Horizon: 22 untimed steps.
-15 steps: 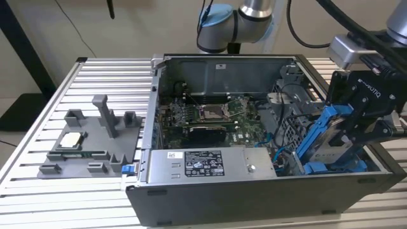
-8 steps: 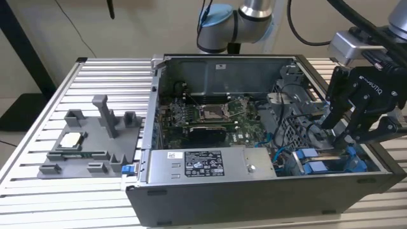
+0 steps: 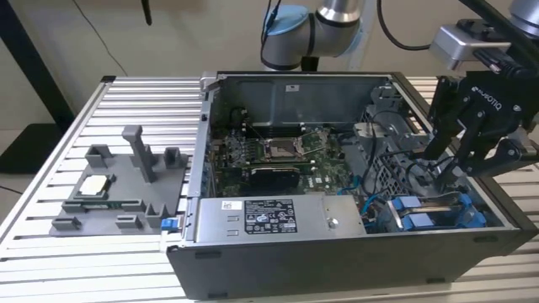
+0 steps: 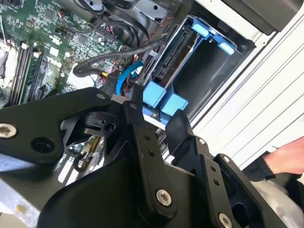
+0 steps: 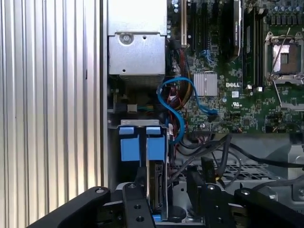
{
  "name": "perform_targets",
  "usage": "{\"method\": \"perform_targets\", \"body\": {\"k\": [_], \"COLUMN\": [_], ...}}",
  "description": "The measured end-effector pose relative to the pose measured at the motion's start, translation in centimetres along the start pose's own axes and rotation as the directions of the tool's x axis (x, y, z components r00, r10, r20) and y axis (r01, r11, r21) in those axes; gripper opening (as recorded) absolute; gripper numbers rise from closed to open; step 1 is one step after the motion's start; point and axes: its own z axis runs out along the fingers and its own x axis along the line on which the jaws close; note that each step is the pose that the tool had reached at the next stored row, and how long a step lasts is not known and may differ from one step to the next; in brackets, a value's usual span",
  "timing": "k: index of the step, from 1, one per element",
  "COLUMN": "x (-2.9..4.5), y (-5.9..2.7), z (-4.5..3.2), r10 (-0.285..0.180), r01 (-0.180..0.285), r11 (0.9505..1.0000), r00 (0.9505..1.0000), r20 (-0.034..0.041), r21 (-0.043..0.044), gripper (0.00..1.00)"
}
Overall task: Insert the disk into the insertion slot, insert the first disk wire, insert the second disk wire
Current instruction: 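Insert the disk into the insertion slot, then insert the first disk wire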
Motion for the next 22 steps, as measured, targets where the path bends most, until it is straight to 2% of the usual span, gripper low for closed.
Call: {"method": "perform_targets", "body": {"k": [4,9,11,13,15,19,22], "x": [-0.55,-1.2,-1.33,-1.36,-1.38,-1.4,-1.44], "y": [0.34,0.91,1.04,1.05,1.05,1.05,1.15], "z": [-0.25,-0.2,-0.17,-0.09,0.04,0.33,0.49], "r10": [0.0,-0.001,-0.002,-0.003,-0.006,-0.012,-0.016], "r01": [0.0,0.001,0.002,0.003,0.005,0.011,0.014], "r11": [1.0,1.0,1.0,1.0,1.0,0.9997,0.9995], "r00": [1.0,0.9998,0.9996,0.9991,0.9986,0.9982,0.9973], "r20": [0.0064,0.0185,0.029,0.0429,0.0517,0.0585,0.0718], "r21": [-0.0001,-0.0004,-0.0005,0.0007,0.0062,0.0239,0.0288], "gripper": [0.47,0.47,0.47,0.47,0.47,0.47,0.47]}}
